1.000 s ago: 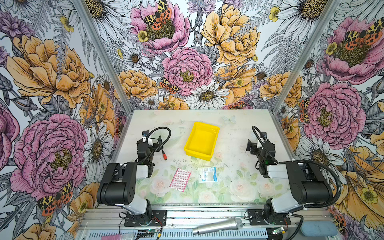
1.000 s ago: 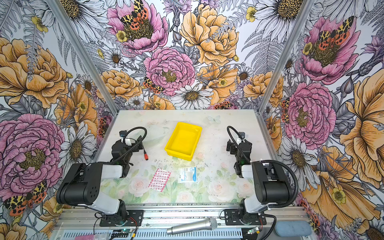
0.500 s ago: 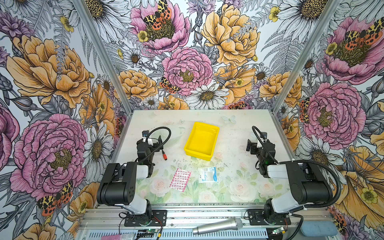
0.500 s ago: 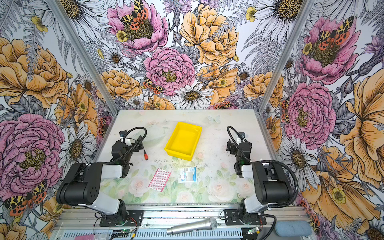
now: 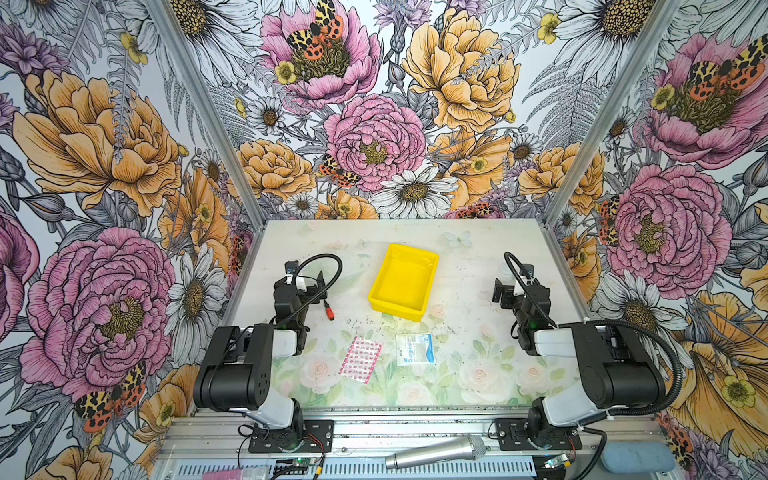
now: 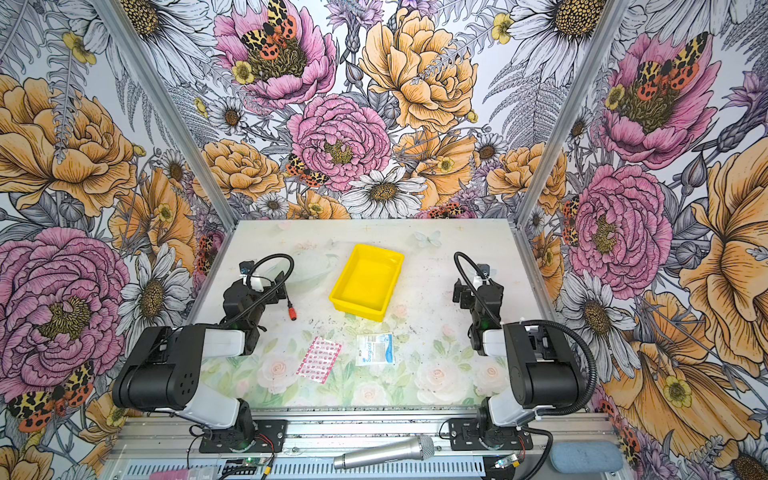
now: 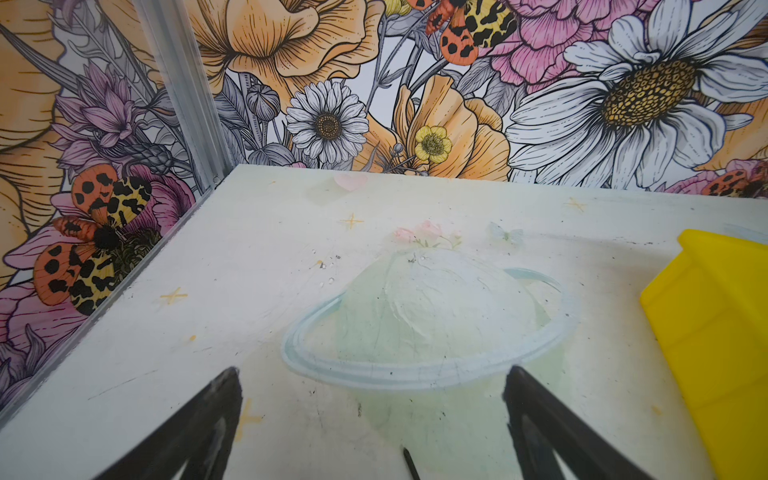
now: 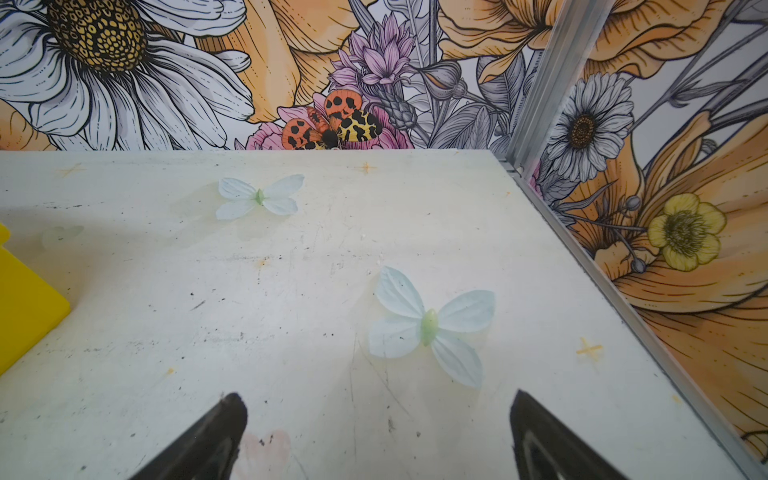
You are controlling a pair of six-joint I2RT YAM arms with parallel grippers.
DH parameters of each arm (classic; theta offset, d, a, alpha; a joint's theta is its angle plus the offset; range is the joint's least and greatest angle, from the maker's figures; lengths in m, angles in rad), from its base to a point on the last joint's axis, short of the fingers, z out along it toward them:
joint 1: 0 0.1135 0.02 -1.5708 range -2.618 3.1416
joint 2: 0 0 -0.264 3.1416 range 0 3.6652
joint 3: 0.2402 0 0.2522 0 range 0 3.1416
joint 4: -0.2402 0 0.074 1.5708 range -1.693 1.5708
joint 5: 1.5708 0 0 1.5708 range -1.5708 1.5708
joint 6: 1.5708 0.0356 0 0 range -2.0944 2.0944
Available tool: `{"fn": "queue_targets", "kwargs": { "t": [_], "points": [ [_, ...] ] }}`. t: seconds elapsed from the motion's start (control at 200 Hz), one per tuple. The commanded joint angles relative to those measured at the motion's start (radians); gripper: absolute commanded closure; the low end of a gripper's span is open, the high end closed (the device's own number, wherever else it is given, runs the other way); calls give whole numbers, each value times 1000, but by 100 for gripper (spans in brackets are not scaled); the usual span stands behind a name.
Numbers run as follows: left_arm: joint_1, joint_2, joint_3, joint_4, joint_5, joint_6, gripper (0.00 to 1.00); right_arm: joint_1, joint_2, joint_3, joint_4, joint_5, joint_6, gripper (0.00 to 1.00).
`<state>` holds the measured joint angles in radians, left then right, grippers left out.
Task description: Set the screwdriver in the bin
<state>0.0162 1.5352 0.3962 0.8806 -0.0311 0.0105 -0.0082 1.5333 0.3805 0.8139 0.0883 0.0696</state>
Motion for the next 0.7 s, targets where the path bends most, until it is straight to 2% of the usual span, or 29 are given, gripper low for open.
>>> {"fn": "queue_targets", "kwargs": {
  "t": [0.0, 0.31, 0.585, 0.696],
  "points": [
    [7, 5, -7, 26, 23, 5, 1, -4, -7, 27, 14, 10, 7, 1],
    [14, -118, 53, -204, -7, -19, 1, 7, -167, 45, -162, 60, 23, 0],
    [20, -233, 67, -404, -5, -41, 1, 33, -379, 113, -560, 136, 100, 1],
    [21, -286, 125, -592, -60, -73, 1, 69, -451, 151, -727, 183, 155, 1]
  ]
}}
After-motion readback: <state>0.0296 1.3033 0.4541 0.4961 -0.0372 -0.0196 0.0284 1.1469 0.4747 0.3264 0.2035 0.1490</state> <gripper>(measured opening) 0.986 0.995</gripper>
